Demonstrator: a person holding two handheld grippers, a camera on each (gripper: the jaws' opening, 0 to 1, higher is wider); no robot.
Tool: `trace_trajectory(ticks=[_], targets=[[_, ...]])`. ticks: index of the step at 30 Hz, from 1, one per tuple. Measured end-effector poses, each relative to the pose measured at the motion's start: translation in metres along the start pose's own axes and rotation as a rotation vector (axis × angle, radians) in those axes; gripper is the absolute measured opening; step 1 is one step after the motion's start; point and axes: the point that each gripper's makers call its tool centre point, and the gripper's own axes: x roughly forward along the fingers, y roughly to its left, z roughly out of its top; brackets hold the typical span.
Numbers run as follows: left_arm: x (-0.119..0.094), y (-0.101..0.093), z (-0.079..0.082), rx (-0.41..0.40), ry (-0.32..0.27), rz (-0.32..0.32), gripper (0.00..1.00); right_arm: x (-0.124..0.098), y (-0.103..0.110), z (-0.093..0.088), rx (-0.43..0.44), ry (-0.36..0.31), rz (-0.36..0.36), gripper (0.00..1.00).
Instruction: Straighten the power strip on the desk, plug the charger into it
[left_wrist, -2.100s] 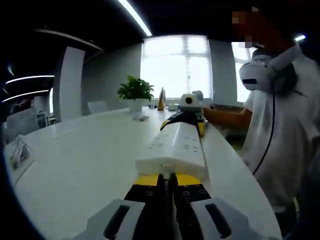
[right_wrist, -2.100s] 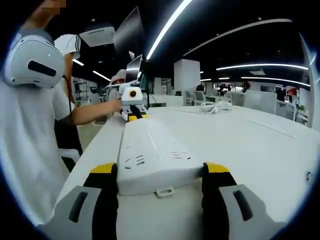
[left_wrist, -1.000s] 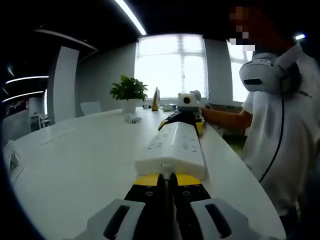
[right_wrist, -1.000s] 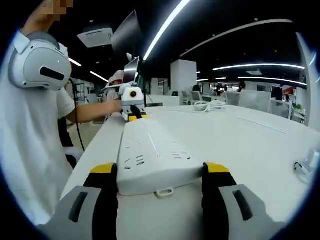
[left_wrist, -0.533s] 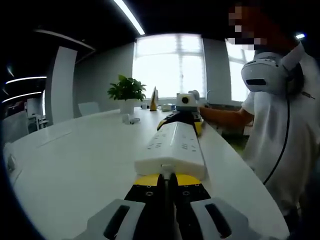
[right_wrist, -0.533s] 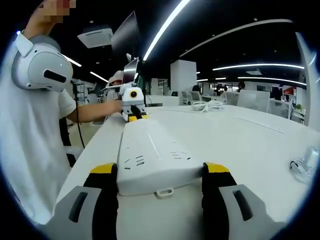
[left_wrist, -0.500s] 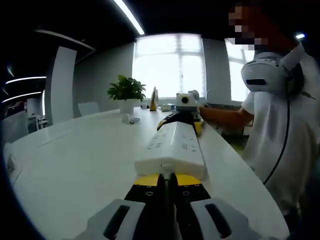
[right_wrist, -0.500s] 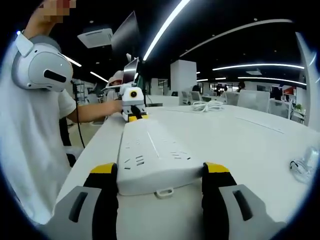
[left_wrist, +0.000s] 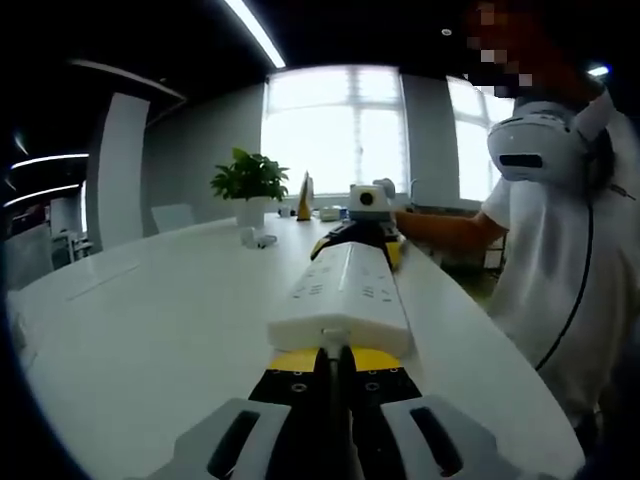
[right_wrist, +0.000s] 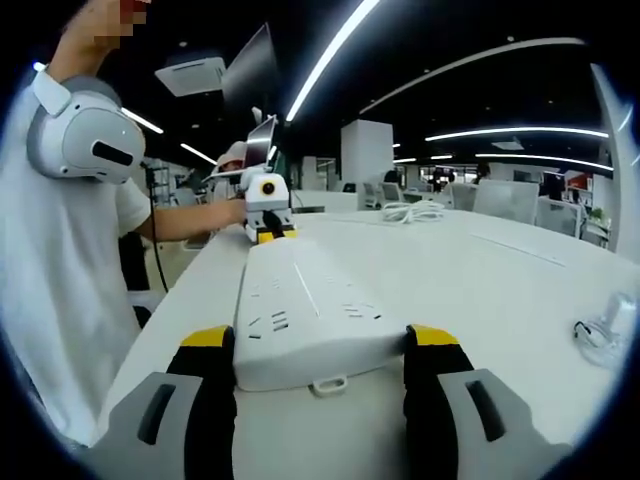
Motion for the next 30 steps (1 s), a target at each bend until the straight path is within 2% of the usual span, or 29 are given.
trace_trajectory(ticks=[24, 30], targets=[[0.009, 0.004, 0.002, 0.006, 0.006, -0.027, 0.11, 0.001, -0.001, 0.001, 0.003, 0.007, -0.018, 0.67], [0.014, 0.008, 0.004, 0.004, 0.015, -0.036, 0.11, -0.001, -0.009, 0.000, 0.004, 0.005, -0.018, 0.67]])
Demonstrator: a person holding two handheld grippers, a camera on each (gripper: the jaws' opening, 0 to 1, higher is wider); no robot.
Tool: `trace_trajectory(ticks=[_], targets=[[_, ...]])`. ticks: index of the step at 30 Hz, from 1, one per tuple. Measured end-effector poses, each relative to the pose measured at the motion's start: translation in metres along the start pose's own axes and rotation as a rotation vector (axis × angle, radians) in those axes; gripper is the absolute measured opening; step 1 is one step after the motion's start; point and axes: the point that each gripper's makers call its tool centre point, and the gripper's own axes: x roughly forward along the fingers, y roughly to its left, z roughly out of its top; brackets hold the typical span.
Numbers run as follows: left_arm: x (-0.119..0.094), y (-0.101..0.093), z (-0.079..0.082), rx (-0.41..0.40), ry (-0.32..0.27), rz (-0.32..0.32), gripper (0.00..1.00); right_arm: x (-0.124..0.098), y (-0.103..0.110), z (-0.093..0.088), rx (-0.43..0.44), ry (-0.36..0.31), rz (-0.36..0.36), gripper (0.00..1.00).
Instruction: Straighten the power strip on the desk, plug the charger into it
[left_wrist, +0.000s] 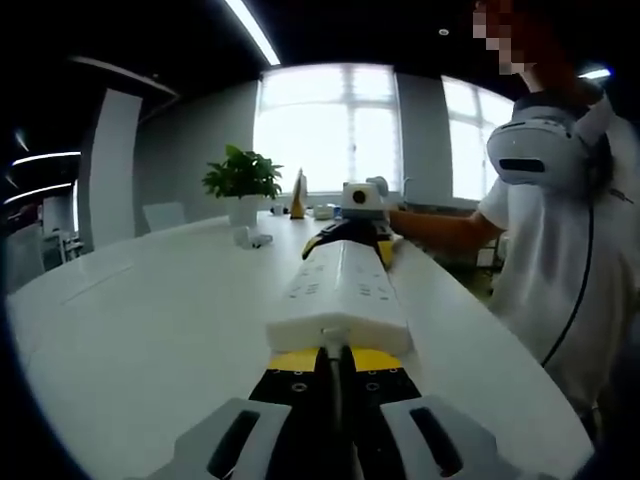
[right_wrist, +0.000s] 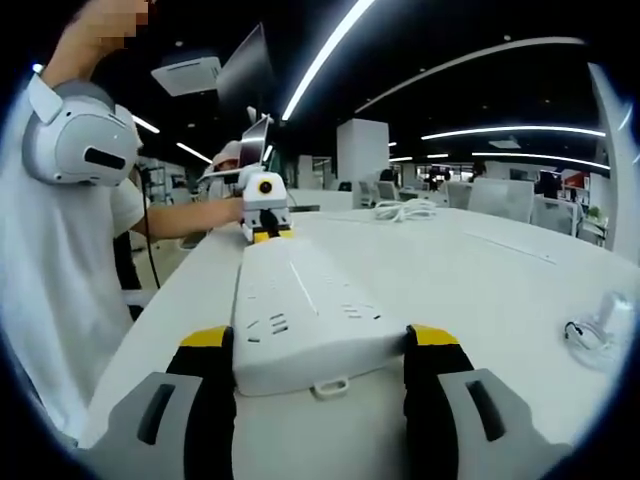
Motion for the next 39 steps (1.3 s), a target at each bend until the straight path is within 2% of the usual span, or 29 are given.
trace_trajectory(ticks=[16, 24, 39], targets=[[0.011, 0.011, 0.005, 0.009, 0.001, -0.019, 0.11, -0.008, -0.020, -0.006, 0.007, -0.003, -0.030, 0.67], [0.014, 0.019, 0.006, 0.006, 0.003, -0.022, 0.11, -0.006, -0.023, -0.003, 0.010, 0.000, -0.043, 0.67], [0.021, 0.037, 0.008, 0.006, 0.003, -0.024, 0.11, -0.006, -0.048, -0.003, 0.015, -0.005, -0.065, 0.67]])
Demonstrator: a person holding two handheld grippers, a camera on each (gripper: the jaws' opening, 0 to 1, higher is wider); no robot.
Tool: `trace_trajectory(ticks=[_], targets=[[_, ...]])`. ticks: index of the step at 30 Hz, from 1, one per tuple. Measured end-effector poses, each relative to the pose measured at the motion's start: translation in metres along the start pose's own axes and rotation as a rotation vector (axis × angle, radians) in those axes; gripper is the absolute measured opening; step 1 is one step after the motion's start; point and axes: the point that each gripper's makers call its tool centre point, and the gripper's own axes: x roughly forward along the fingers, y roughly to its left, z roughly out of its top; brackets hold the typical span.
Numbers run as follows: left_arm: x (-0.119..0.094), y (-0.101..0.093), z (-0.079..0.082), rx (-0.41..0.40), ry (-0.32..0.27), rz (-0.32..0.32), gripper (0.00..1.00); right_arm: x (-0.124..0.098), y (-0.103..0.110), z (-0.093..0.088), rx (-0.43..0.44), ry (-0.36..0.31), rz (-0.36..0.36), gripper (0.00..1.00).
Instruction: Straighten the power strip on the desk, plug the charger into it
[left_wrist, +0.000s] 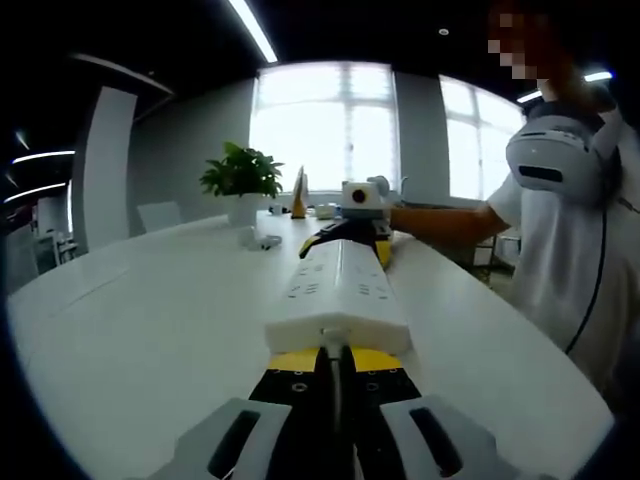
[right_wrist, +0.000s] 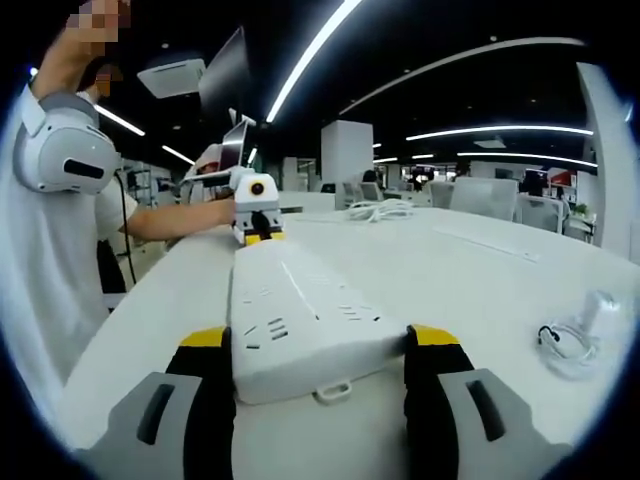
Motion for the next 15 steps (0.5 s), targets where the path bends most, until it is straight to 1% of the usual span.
trace_trajectory(ticks=[6, 15], targets=[[0.001, 0.005, 0.001, 0.000, 0.000, 0.000, 0.11, 0.002, -0.005, 0.000, 0.000, -0.001, 0.001, 0.67], [0.003, 0.015, 0.002, 0.000, -0.002, -0.003, 0.11, 0.004, -0.011, 0.001, 0.004, -0.001, -0.021, 0.68]])
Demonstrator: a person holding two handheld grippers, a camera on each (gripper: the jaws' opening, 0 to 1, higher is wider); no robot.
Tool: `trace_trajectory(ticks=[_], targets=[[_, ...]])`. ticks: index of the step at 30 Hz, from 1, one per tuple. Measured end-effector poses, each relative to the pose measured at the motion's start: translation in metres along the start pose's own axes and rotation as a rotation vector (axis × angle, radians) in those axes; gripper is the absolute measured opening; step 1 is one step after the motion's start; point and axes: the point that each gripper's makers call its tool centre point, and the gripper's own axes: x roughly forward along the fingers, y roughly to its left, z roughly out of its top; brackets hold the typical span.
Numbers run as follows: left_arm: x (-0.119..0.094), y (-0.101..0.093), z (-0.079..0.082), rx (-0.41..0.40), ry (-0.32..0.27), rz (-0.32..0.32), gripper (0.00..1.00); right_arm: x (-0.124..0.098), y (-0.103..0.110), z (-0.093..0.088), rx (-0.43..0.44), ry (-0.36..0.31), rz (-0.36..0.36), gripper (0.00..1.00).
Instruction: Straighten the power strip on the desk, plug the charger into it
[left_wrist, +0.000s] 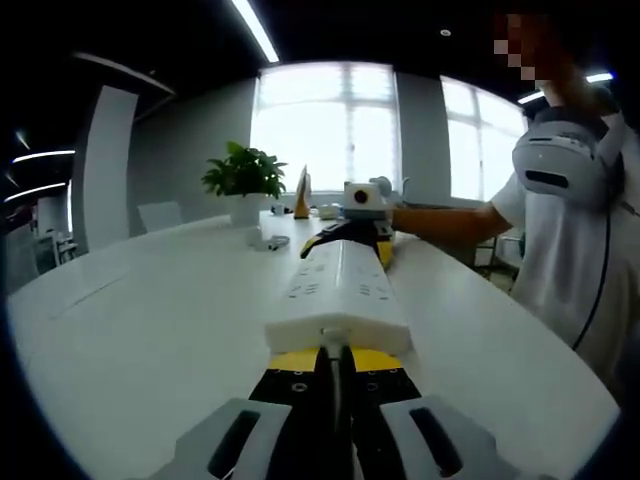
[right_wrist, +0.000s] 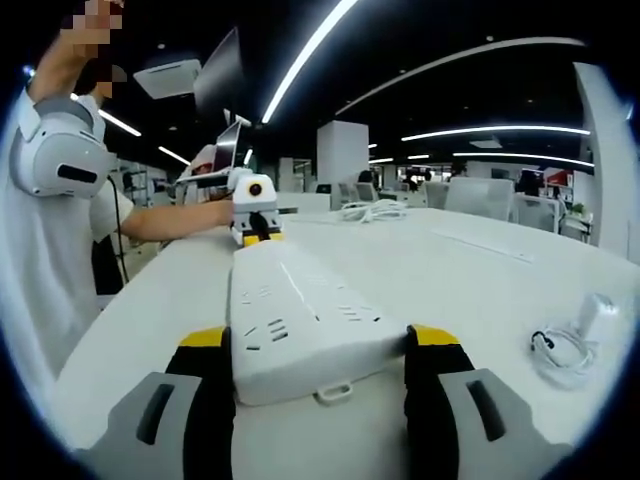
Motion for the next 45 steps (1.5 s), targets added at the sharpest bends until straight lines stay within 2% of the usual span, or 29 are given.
trace_trajectory(ticks=[14, 28, 45], targets=[[0.000, 0.005, 0.001, 0.003, -0.001, -0.008, 0.11, 0.002, -0.004, -0.001, 0.000, 0.009, -0.013, 0.68], [-0.001, 0.012, 0.001, -0.005, -0.004, 0.027, 0.11, 0.009, -0.012, 0.000, -0.008, 0.006, 0.027, 0.68], [0.001, 0.034, 0.005, -0.014, -0.005, 0.056, 0.11, 0.020, -0.037, 0.001, -0.011, -0.003, 0.046, 0.68]])
